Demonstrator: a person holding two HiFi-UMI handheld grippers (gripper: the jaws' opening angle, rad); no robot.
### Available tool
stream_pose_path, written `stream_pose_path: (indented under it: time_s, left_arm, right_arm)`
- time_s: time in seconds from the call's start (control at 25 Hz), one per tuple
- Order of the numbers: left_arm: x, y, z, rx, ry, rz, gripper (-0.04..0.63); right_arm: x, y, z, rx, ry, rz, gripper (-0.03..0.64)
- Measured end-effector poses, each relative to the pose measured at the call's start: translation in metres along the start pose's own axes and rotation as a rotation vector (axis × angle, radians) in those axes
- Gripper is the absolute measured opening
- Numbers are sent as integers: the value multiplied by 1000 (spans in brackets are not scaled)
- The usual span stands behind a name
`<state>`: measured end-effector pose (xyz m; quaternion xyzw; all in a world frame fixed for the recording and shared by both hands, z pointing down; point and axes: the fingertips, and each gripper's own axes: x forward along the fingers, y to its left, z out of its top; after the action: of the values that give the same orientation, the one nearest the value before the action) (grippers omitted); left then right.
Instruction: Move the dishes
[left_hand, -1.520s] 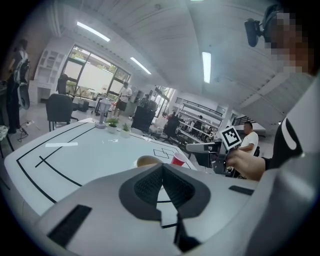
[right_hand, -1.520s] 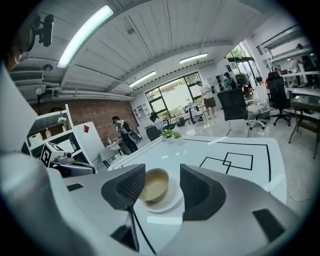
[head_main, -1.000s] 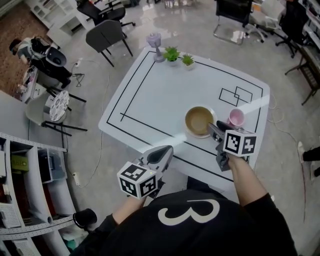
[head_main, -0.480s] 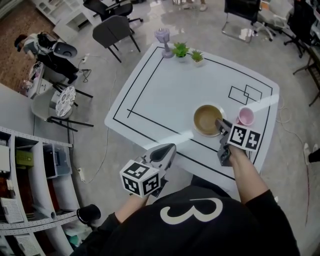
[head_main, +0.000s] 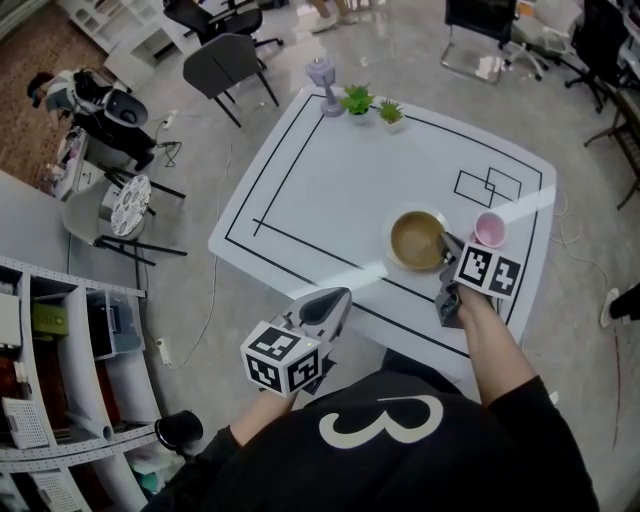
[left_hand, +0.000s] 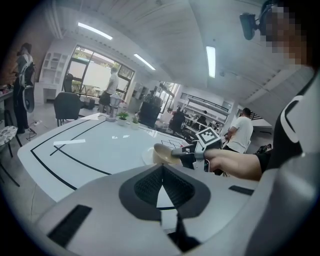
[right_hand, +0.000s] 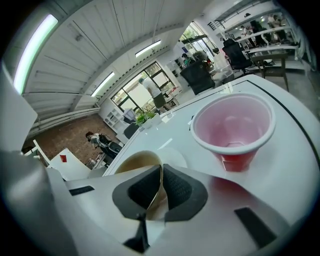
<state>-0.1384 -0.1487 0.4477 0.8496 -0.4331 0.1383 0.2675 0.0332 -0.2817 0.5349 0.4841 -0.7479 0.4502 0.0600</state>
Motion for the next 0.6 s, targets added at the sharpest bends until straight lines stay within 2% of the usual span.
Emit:
stream_pose_path:
  time_s: [0.24,0.6]
  left_arm:
    - [-1,-2,1,-4,-8,-4,2]
    - [2,-18,8,-3,-35,-57,2]
  right_arm:
    - [-11,9,7,-40,-13,29,14]
    - [-65,24,4,-125,-21,86,18]
